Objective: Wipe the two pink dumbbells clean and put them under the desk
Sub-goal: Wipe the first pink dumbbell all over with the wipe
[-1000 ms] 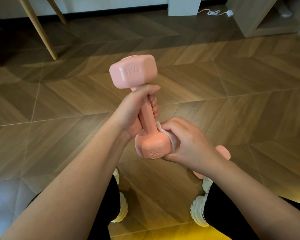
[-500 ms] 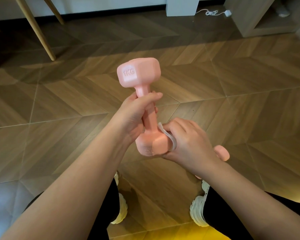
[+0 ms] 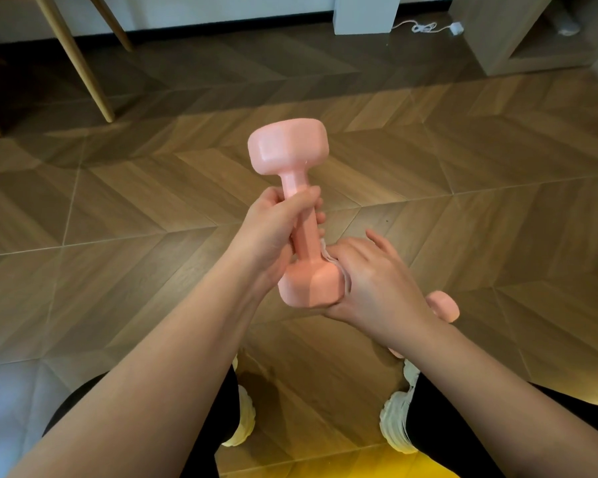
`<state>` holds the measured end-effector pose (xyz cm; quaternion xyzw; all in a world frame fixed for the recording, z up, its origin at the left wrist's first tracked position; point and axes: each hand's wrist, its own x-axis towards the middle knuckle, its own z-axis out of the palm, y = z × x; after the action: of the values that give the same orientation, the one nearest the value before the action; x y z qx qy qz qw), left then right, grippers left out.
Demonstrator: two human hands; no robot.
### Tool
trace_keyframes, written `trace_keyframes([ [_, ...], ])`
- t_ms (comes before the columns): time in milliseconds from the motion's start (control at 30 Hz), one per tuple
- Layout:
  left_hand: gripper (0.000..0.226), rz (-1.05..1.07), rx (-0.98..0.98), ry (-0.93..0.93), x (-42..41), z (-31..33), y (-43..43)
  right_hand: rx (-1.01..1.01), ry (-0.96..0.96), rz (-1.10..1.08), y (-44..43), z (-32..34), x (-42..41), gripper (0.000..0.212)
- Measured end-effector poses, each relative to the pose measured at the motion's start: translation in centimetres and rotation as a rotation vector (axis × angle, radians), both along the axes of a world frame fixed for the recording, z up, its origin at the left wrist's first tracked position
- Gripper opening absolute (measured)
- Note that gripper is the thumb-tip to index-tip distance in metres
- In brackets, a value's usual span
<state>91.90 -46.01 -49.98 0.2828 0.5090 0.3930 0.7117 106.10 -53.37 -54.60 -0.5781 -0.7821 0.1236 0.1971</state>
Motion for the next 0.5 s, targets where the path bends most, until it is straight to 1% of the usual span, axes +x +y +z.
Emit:
trace_keyframes([
  [67, 0.014, -0.010, 0.005, -0.009, 0.0, -0.2, -0.1, -0.082, -0.007, 0.000, 0.2, -0.3, 0.5, 0.056],
  [167, 0.005, -0.019, 0.013, -0.043, 0.2, 0.1, -0.1, -0.104, 0.109, 0.009, 0.5, 0.2, 0.6, 0.049],
  [267, 0.015, -0.027, -0.018, -0.090, 0.4, 0.7, 0.1, -0.074, 0.222, 0.000, 0.5, 1.1, 0.0, 0.054],
  [367, 0.026, -0.038, -0.033, -0.073, 0.1, 0.8, 0.1, -0.127, 0.280, 0.033, 0.2, 1.6, -0.3, 0.057],
  [433, 0.029, -0.033, -0.038, -0.088, 0.0, 0.8, 0.2, -0.122, 0.290, 0.068, 0.3, 1.7, -0.2, 0.053],
  [500, 0.031, -0.050, -0.063, -0.109, -0.1, 0.9, 0.2, -0.090, 0.247, 0.076, 0.3, 1.6, -0.2, 0.052],
])
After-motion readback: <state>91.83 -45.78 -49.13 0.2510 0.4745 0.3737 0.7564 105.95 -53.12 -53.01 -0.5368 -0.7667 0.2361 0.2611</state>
